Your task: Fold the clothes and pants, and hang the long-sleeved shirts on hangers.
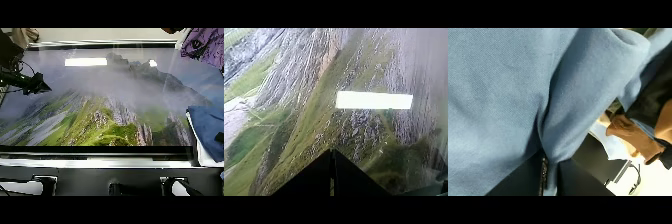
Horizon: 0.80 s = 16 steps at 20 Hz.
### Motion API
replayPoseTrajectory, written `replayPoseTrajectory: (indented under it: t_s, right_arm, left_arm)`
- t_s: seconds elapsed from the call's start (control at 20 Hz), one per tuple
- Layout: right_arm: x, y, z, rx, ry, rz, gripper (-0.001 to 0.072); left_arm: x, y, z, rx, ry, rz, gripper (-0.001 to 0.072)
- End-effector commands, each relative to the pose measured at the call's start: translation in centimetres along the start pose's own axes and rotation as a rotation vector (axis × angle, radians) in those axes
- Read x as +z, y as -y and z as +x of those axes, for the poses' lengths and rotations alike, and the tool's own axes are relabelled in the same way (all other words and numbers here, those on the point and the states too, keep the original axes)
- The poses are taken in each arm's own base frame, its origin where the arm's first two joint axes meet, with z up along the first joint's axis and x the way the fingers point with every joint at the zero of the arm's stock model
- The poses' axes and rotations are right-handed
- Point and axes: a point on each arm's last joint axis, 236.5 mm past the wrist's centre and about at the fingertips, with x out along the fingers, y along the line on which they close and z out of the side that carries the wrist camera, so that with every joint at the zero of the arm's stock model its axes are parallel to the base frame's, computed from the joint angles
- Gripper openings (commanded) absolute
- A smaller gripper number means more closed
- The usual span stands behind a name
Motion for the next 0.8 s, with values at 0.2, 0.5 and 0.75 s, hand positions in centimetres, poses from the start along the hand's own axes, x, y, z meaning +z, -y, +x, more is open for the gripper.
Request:
replayPoseTrajectory:
  t_s: [0.2, 0.5, 0.75]
  right_arm:
    - [0.1, -0.2, 0.3, 0.001, 0.009, 0.013, 0.0405]
    - [6.4, -14.4, -12.4, 0.809, 0.399, -0.019, 0.0115]
    - [-1.3, -26.0, -22.0, 0.961, 0.621, -0.498, 0.0028]
  left_arm:
    - [0.0, 0.0, 0.0, 0.001, 0.001, 0.000, 0.0017]
    - [0.1, -0.8, -0.8, 0.061, 0.021, 0.018, 0.0016]
    - [-0.5, -0.4, -3.9, 0.271, 0.155, 0.236, 0.0015]
